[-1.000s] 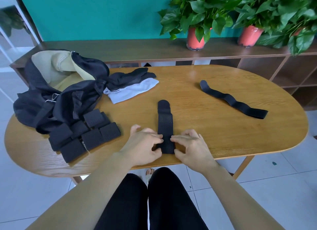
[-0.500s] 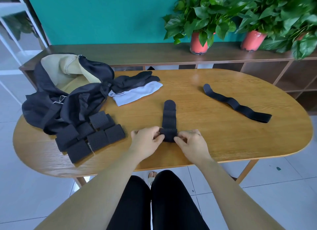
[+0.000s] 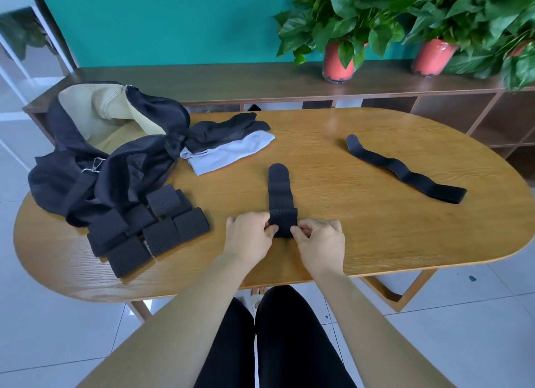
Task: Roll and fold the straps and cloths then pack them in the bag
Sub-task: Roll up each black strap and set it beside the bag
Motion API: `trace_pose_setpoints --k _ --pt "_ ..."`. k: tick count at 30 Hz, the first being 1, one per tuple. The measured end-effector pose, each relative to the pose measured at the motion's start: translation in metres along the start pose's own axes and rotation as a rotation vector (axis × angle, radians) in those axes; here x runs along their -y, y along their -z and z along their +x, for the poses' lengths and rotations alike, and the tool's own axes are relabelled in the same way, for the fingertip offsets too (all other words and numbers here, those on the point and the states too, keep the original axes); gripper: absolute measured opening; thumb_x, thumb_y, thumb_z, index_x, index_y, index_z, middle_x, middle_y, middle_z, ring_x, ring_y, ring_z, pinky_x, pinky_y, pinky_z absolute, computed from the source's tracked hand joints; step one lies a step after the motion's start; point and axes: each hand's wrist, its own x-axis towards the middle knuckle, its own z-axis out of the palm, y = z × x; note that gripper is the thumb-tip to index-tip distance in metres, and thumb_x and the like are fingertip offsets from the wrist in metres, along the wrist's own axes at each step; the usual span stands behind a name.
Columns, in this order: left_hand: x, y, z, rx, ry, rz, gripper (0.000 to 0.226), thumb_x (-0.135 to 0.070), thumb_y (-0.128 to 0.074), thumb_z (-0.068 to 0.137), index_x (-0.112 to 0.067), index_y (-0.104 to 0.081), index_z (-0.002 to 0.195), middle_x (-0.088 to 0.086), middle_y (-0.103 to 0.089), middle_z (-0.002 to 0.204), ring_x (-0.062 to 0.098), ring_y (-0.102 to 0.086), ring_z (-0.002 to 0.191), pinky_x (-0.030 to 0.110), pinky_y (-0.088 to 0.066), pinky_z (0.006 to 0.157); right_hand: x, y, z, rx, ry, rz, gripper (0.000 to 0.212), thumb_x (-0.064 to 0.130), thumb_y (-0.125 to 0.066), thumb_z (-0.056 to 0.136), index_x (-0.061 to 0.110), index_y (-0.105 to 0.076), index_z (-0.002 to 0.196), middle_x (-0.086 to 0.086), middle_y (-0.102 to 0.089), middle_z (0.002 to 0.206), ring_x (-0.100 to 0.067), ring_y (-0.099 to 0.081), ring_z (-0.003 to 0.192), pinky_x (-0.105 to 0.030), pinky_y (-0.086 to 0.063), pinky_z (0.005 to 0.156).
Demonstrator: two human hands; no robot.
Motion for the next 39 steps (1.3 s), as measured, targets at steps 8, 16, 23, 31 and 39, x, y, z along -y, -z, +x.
trace_pose_setpoints --k 8,16,23,31,39 --pt "0.003 -0.004 0.005 0.044 0.012 0.001 0.047 -0.034 -0.053 0.096 -0.026 -0.042 0.141 -0.003 -0.056 0.125 0.018 -0.052 0.114 0.04 -0.031 0.1 0.002 -0.001 0.001 -0.004 -0.001 -0.055 0.018 0.033 -0.065 0.087 0.021 -0.073 0.097 0.007 -0.064 0.081 -0.018 -0.045 0.099 -0.031 -0.038 0.082" --pt "0.008 -0.008 0.0 0.028 -0.237 0.178 0.039 -0.031 -0.039 0.1 -0.031 -0.049 0.138 -0.014 -0.039 0.148 0.011 -0.027 0.135 0.037 -0.017 0.099 0.001 0.0 0.002 0.029 0.005 -0.107 0.025 0.036 -0.061 0.089 0.022 -0.068 0.109 0.007 -0.061 0.086 -0.017 -0.043 0.103 -0.027 -0.03 0.08" --pt "0.022 0.008 -0.004 0.182 -0.328 0.119 0.051 -0.044 -0.052 0.092 -0.031 -0.045 0.14 -0.014 -0.038 0.149 0.009 -0.028 0.138 0.031 -0.013 0.107 -0.006 0.008 -0.008 0.089 0.091 0.013 0.03 0.024 -0.061 0.084 0.024 -0.066 0.113 0.012 -0.059 0.099 -0.011 -0.041 0.103 -0.028 -0.035 0.087" --pt "0.028 0.016 -0.036 0.201 -0.334 -0.067 0.038 -0.04 -0.046 0.097 -0.028 -0.056 0.132 -0.013 -0.056 0.132 0.005 -0.041 0.127 0.027 -0.02 0.102 -0.021 0.02 -0.034 0.154 0.364 0.05 0.036 0.006 -0.069 0.078 0.015 -0.069 0.113 0.01 -0.066 0.11 -0.008 -0.045 0.113 -0.031 -0.042 0.097" --pt "0.019 0.008 -0.03 0.036 -0.124 -0.233 0.043 -0.028 -0.053 0.096 -0.022 -0.049 0.139 -0.001 -0.068 0.113 0.016 -0.064 0.102 0.031 -0.052 0.087 0.008 0.017 -0.022 0.134 0.042 0.104 0.015 0.025 -0.061 0.09 0.02 -0.071 0.1 0.016 -0.05 0.073 -0.012 -0.05 0.098 -0.023 -0.035 0.067"
